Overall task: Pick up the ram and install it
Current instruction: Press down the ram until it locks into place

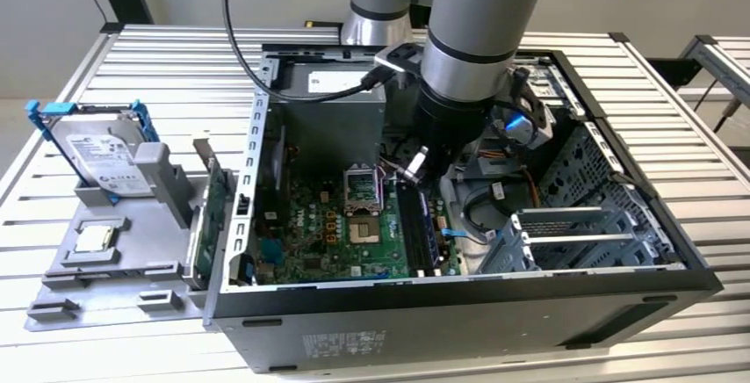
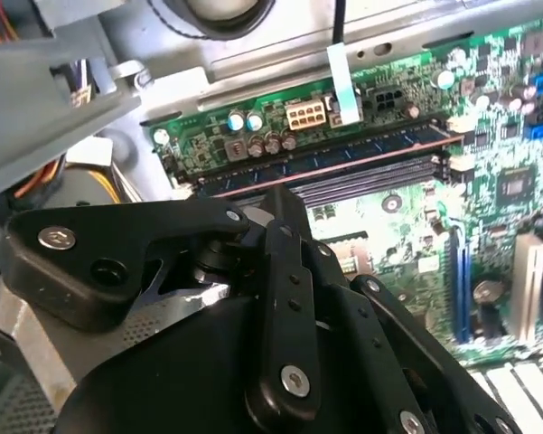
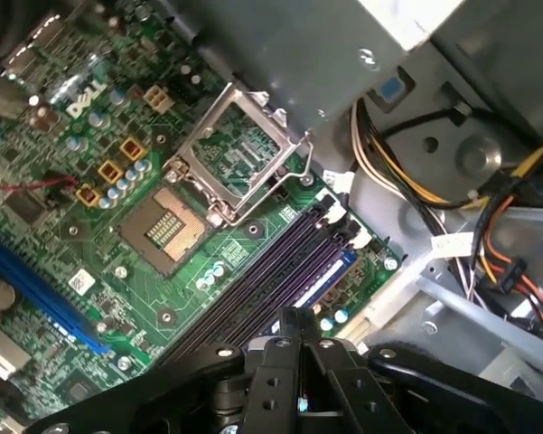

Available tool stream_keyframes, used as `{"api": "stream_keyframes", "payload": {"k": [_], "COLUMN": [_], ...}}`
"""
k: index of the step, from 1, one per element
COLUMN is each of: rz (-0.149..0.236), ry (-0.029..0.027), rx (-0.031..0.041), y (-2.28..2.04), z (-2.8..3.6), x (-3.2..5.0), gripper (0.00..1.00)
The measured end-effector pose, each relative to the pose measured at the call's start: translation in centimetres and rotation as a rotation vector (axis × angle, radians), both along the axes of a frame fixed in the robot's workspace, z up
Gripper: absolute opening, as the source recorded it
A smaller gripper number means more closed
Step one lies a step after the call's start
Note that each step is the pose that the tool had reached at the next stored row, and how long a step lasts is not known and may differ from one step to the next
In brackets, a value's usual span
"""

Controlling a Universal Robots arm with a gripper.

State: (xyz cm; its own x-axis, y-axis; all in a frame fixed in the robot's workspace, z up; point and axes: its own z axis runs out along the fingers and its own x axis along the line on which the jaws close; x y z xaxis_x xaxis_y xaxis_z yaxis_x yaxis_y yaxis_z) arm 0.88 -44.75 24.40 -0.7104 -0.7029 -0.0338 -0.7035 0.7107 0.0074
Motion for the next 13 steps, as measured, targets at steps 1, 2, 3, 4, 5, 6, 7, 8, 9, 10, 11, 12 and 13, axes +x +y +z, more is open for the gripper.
{"api": "stream_keyframes", "payload": {"k": [1,2,3,4,5,6,7,8,9,10,11,12,13], "rz": [0.017,0.032,0.045,0.06,0.074,0.088,0.104,0.124,0.141,0.16,0.178,0.196,0.214], "ry": [0.0,0.0,0.0001,0.0001,0.0,0.0,0.0001,0.0001,0.0001,0.0001,0.0,-0.0001,-0.0004], "rx": [0.0,-0.0001,-0.0001,-0.0001,-0.0001,-0.0001,-0.0001,-0.0001,-0.0001,-0.0001,-0.0001,-0.0001,-0.0002], "y": [0.0,0.0,0.0,0.0,0.0,0.0,0.0,0.0,0.0,0.0,0.0,0.0,0.0], "z": [0.0,0.0,0.0,0.0,0.0,0.0,0.0,0.0,0.0,0.0,0.0,0.0,0.0], "x": [0.0,0.0,0.0,0.0,0.0,0.0,0.0,0.0,0.0,0.0,0.0,0.0,0.0], "gripper": [0.0,0.0,0.0,0.0,0.0,0.0,0.0,0.0,0.0,0.0,0.0,0.0,0.0]}}
